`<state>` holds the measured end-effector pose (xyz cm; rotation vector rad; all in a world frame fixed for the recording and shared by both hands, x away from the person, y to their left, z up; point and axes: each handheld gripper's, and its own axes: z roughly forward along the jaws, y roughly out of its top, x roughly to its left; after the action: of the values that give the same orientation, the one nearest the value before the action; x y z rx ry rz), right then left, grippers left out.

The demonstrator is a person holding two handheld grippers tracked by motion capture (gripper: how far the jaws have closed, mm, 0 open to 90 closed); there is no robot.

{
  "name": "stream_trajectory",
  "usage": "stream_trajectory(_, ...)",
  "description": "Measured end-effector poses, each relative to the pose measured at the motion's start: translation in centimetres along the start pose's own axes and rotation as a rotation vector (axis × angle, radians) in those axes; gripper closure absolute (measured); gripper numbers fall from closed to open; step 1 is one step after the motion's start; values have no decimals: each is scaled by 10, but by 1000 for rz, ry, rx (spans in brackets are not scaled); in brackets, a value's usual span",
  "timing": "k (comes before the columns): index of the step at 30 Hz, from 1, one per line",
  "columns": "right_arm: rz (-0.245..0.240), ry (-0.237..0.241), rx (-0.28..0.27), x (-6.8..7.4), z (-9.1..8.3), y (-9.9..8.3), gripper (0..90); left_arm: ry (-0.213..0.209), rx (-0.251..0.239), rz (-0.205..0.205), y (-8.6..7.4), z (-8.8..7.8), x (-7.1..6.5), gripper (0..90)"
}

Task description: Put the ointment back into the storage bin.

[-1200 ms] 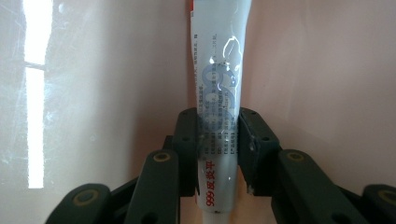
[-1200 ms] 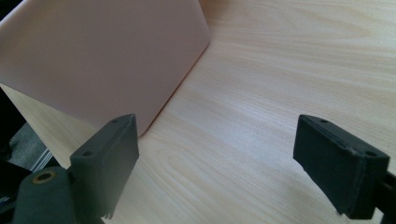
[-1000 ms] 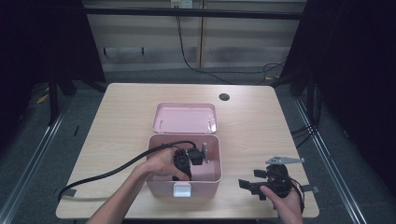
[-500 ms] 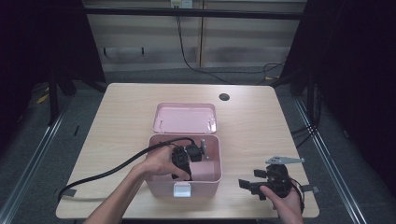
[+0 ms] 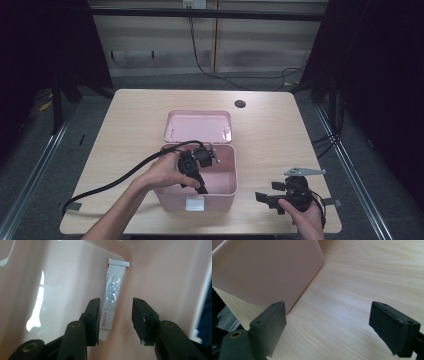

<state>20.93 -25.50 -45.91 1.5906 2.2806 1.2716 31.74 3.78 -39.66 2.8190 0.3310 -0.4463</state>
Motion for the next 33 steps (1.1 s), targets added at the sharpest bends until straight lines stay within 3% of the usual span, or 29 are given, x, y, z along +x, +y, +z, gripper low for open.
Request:
stream_trajectory(7,-6,0,1,0,0,0,137,19,-39,4,-6,-12,-5,564)
stream_trajectory(12,-4,0,1,0,0,0,137,38,-59,30,-11,-24,-8,548)
stream_trajectory(22,-8,2,3,0,0,0,137,55,-109,-8,-21,-45,-10,542)
stream_trajectory(24,-8,3,4,1,0,0,137,64,-113,1,-26,-49,-9,544)
stream_trajectory(27,-11,4,6,1,0,0,137,79,-123,-21,-36,-53,-4,535)
stream_trajectory(33,-7,-2,5,0,0,0,137,77,-167,-30,-52,-64,0,536)
